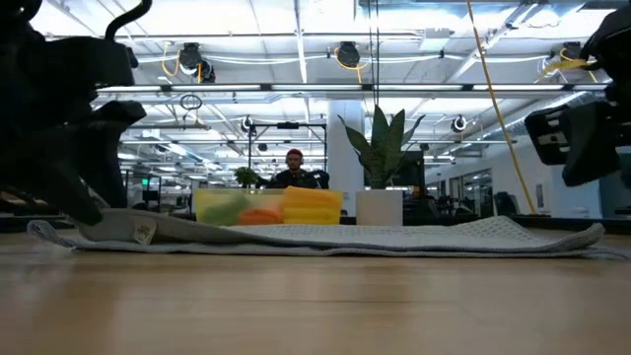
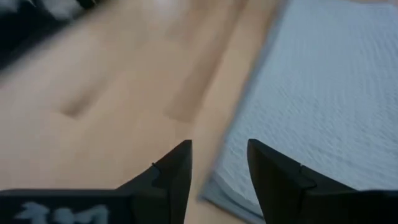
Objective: Fold microfiber towels
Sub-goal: Fold the gray microfiber cloth
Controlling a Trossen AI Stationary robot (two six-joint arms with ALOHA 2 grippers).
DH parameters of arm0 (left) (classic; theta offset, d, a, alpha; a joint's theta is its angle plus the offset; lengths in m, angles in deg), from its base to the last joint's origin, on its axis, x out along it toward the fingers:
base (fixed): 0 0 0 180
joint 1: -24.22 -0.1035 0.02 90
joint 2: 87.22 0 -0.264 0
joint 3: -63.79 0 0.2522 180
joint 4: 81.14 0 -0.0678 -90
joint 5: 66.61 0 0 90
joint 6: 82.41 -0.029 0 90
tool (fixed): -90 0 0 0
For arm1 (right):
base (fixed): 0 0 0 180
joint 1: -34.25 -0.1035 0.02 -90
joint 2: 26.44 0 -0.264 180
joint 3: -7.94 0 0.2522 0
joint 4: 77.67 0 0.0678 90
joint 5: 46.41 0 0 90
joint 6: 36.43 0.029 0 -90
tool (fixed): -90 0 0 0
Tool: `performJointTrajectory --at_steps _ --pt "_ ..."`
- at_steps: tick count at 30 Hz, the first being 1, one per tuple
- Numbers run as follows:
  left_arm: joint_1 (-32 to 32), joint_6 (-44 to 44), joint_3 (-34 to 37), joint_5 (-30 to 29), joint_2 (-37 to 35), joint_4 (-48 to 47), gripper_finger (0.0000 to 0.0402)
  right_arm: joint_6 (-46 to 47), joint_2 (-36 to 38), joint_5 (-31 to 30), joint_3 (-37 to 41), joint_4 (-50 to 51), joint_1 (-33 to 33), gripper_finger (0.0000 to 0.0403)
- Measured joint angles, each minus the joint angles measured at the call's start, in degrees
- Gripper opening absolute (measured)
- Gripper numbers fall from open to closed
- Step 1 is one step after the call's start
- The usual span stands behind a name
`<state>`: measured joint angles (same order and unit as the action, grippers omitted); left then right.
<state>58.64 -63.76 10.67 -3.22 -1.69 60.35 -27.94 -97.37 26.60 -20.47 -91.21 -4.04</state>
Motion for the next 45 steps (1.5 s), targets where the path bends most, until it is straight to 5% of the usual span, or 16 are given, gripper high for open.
performJointTrajectory --at_steps 14,21,30,45 --pt "0.0 1.82 0.66 0.0 0.0 0.01 0.0083 -9.53 -15.31 -5.92 -14.48 19.42 -0.04 0.0087" --pt "0.01 2.52 0.66 0.02 0.0 -0.21 0.0061 -9.63 -11.54 -5.75 -14.76 21.1 -0.11 0.0006" --pt "0.95 2.81 0.46 -0.68 0.0 -0.55 0.0006 -8.76 -5.57 -5.5 -14.76 25.55 -0.13 0.0009" --pt "5.84 5.65 -1.53 -5.89 -0.02 -4.13 0.0005 -6.32 -2.23 -8.53 -14.76 26.67 -3.41 0.0002"
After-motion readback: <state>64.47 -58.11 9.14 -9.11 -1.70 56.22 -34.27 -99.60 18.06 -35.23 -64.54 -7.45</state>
